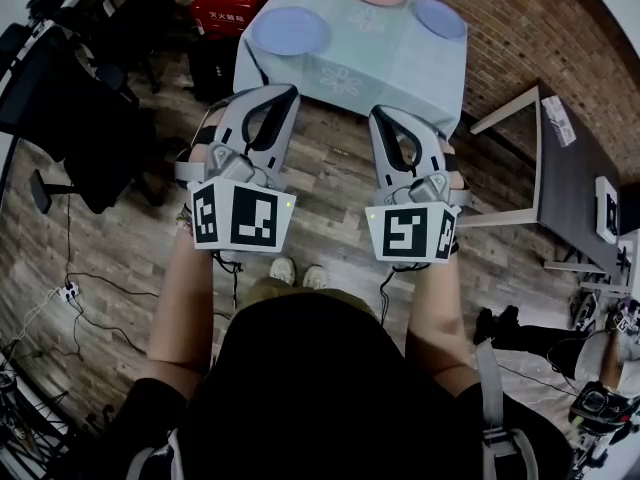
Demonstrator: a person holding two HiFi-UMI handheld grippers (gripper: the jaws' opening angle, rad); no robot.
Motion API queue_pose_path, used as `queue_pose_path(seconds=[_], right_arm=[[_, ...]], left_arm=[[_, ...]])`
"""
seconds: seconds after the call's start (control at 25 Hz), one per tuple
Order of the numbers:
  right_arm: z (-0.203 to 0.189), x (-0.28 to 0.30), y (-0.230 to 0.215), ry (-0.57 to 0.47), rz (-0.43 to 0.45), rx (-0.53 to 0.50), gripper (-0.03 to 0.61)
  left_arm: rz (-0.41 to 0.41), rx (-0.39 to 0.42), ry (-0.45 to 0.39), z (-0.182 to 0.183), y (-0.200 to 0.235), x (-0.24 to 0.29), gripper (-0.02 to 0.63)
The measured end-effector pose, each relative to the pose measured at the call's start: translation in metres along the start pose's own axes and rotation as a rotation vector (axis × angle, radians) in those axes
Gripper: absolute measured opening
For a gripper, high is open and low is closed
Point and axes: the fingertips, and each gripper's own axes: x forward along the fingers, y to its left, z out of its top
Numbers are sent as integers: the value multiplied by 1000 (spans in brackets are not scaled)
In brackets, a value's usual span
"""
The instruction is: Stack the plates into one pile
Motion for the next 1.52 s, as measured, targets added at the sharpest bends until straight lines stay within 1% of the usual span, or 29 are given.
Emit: queue_pose_path(seconds=[0.32, 0.48, 0.68, 0.84, 1.08, 1.52], right_arm=[[6, 8, 6, 16, -12, 0, 35], [6, 13, 11, 44, -16, -42, 35], [13, 20, 14, 47, -37, -32, 35], [11, 30, 15, 45, -30, -35, 35], [-5, 66, -2, 29, -21, -41, 35], [-55, 159, -63, -18, 32, -29, 35]], left_arm=[[-10, 7, -12, -12, 8, -2, 23], [-19, 22, -21, -16, 13, -1, 23], [-21, 33, -38, -23, 23, -2, 23], [-25, 37, -41, -28, 24, 7, 23], [-19, 39, -26, -40, 33, 45, 23], [-9, 49, 46, -56, 57, 156, 23]])
